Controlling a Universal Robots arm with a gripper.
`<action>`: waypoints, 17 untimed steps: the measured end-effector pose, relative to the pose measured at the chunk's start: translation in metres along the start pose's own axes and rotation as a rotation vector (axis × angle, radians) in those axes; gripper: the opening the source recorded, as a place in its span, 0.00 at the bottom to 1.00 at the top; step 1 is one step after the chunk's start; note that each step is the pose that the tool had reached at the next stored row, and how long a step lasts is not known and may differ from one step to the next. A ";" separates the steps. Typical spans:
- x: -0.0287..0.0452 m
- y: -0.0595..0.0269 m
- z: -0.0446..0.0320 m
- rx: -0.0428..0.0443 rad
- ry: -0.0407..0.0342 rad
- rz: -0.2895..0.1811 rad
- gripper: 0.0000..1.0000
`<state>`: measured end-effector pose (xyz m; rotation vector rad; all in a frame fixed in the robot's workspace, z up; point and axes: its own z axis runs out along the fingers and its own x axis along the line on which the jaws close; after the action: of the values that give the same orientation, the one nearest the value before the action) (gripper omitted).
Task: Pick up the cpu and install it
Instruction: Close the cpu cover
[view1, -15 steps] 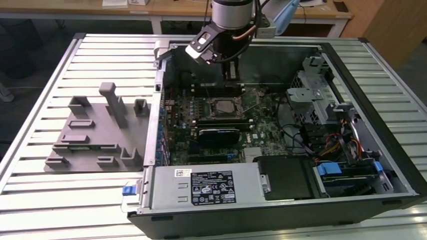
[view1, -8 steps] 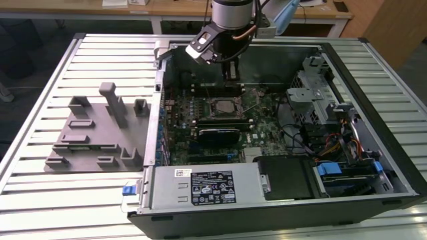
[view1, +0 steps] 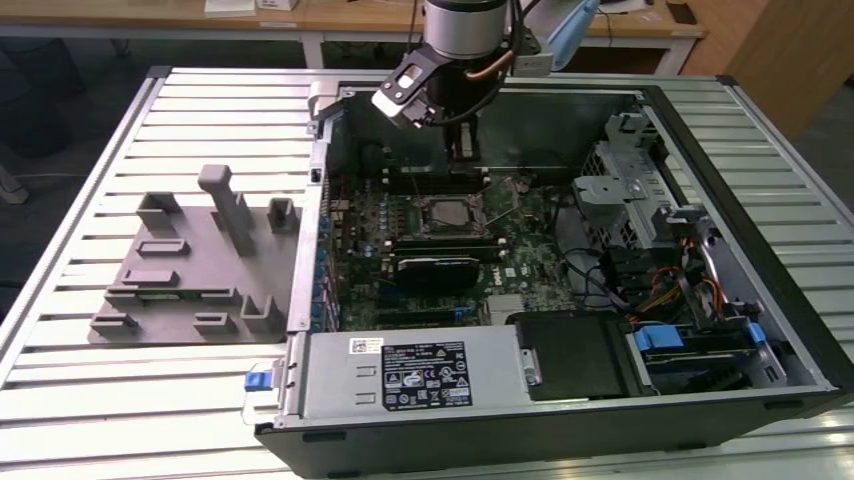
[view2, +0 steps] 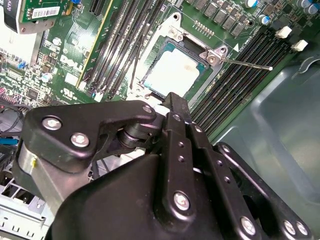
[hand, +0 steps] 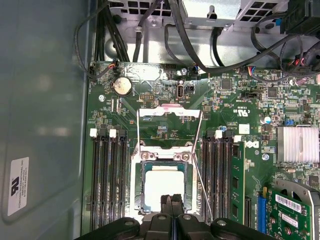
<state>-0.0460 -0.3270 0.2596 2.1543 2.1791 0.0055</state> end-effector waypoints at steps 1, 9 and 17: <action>0.0003 0.0011 0.0000 0.0007 -0.0011 0.000 0.11; 0.0038 0.0102 0.0003 0.0011 -0.0049 0.000 0.11; 0.0066 0.0177 0.0006 0.0011 -0.0065 0.000 0.11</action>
<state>-0.0283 -0.3202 0.2597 2.1517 2.1762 -0.0027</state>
